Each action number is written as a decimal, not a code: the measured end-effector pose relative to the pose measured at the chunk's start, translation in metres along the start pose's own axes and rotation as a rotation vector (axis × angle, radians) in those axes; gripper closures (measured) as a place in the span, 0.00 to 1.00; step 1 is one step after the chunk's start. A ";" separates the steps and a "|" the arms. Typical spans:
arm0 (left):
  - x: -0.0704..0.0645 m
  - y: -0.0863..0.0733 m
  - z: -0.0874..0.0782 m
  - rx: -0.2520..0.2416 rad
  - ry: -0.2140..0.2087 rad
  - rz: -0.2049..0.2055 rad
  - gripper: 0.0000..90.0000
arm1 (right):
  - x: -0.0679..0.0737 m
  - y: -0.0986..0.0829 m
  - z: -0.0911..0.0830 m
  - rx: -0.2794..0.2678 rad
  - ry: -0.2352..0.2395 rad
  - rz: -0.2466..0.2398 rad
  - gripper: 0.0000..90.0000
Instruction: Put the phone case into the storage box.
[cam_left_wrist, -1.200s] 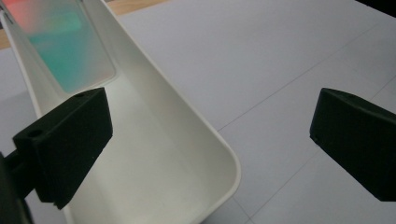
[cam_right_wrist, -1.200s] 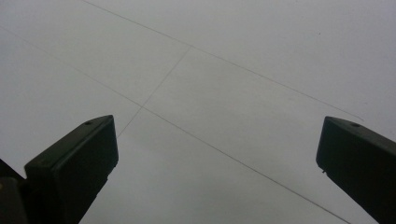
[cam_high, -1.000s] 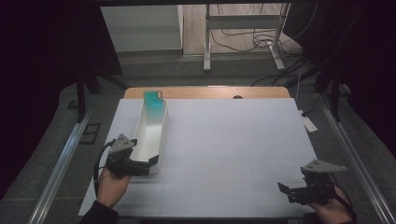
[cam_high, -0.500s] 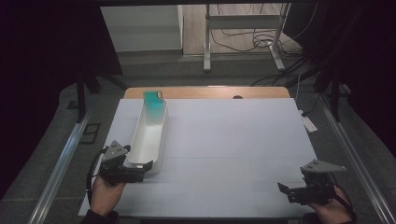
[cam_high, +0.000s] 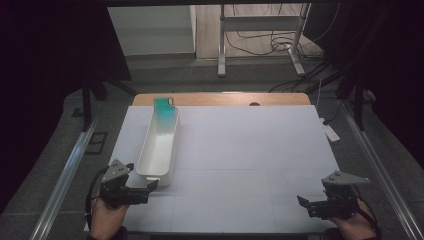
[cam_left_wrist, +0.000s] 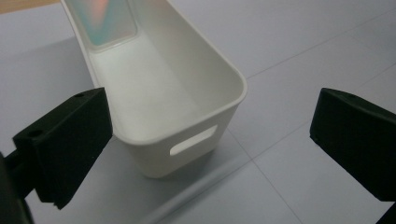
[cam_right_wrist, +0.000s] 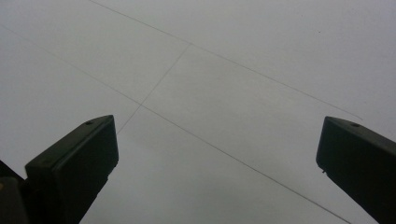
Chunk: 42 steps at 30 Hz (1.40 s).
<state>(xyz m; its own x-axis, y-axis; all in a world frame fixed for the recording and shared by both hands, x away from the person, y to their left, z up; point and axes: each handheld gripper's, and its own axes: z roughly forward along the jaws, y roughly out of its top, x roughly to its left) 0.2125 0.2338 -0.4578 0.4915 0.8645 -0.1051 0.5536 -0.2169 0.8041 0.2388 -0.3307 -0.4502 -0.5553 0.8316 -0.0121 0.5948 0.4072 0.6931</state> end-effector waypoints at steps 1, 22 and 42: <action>0.000 -0.001 -0.001 0.001 -0.001 -0.002 0.00 | 0.000 0.000 0.000 0.000 -0.001 0.000 0.00; -0.006 -0.016 -0.011 0.034 0.008 -0.008 0.00 | 0.001 0.000 0.000 0.007 -0.005 -0.004 0.00; -0.008 -0.021 -0.010 0.078 0.016 -0.013 0.00 | 0.001 0.000 0.001 0.011 -0.007 -0.007 0.00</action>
<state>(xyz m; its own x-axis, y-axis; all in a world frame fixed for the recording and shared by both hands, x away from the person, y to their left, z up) 0.1900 0.2362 -0.4680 0.4740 0.8742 -0.1052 0.6104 -0.2401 0.7548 0.2387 -0.3292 -0.4505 -0.5556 0.8312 -0.0217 0.5975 0.4173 0.6847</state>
